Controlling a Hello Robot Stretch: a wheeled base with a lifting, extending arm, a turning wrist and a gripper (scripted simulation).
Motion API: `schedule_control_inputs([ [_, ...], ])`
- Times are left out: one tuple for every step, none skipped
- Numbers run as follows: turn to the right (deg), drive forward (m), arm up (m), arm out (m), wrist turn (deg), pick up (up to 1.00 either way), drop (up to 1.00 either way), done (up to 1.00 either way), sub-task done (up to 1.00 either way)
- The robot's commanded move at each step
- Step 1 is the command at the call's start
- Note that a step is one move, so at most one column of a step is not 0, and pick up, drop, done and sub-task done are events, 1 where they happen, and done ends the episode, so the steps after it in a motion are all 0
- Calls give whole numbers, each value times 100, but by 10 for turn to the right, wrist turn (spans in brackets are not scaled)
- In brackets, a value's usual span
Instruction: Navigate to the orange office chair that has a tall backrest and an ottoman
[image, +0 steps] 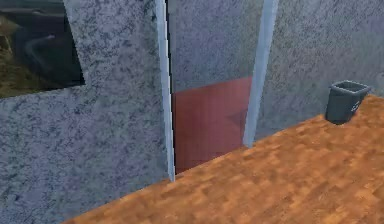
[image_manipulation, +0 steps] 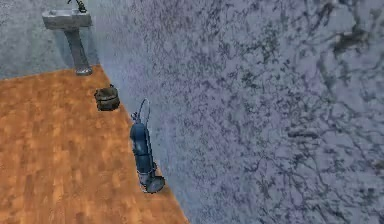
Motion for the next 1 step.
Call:
schedule_control_inputs([
  [90, 0, 0, 0, 0, 0, 0, 0, 0],
])
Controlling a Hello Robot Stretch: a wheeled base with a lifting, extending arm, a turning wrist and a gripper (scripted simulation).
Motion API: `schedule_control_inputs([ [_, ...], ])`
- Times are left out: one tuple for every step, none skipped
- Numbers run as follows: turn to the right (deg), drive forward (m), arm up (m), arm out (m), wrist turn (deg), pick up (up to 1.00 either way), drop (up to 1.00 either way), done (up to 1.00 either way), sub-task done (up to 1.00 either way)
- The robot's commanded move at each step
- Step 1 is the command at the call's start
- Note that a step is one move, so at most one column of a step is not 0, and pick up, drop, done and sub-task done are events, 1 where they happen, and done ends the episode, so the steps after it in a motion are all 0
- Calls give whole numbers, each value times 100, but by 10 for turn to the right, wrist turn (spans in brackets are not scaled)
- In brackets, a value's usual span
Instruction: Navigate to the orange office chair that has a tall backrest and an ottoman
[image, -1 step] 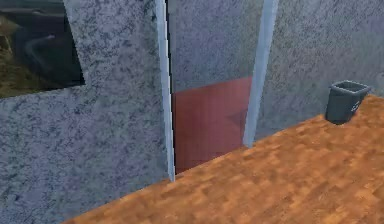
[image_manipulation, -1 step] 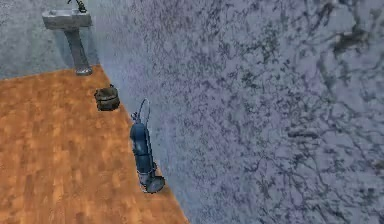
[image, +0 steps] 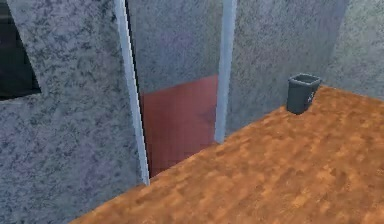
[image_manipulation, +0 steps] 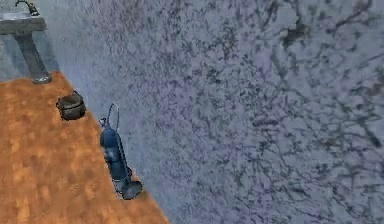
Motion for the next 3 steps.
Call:
schedule_control_inputs([
  [0, 100, 0, 0, 0, 0, 0, 0, 0],
  [0, 45, 0, 0, 0, 0, 0, 0, 0],
  [-360, 0, 0, 0, 0, 0, 0, 0, 0],
])
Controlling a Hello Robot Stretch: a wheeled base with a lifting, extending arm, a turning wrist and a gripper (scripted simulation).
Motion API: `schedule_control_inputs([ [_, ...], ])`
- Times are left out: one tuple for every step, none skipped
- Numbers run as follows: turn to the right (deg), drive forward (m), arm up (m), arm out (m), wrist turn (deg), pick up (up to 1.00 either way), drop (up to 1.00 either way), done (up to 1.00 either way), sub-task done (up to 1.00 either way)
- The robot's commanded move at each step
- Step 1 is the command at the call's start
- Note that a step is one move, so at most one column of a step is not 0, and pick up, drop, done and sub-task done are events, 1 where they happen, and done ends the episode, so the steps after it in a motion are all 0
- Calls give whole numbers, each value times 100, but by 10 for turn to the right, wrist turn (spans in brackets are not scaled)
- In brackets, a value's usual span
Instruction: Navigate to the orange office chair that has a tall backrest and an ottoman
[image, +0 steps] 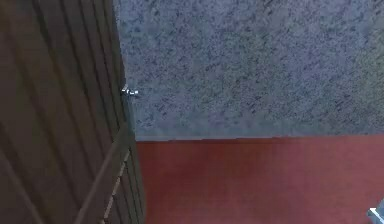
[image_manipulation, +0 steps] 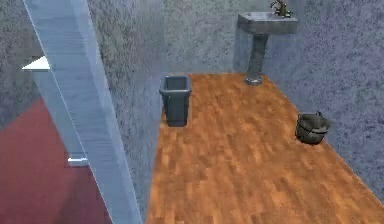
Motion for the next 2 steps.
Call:
schedule_control_inputs([
  [0, 100, 0, 0, 0, 0, 0, 0, 0],
  [-30, 0, 0, 0, 0, 0, 0, 0, 0],
])
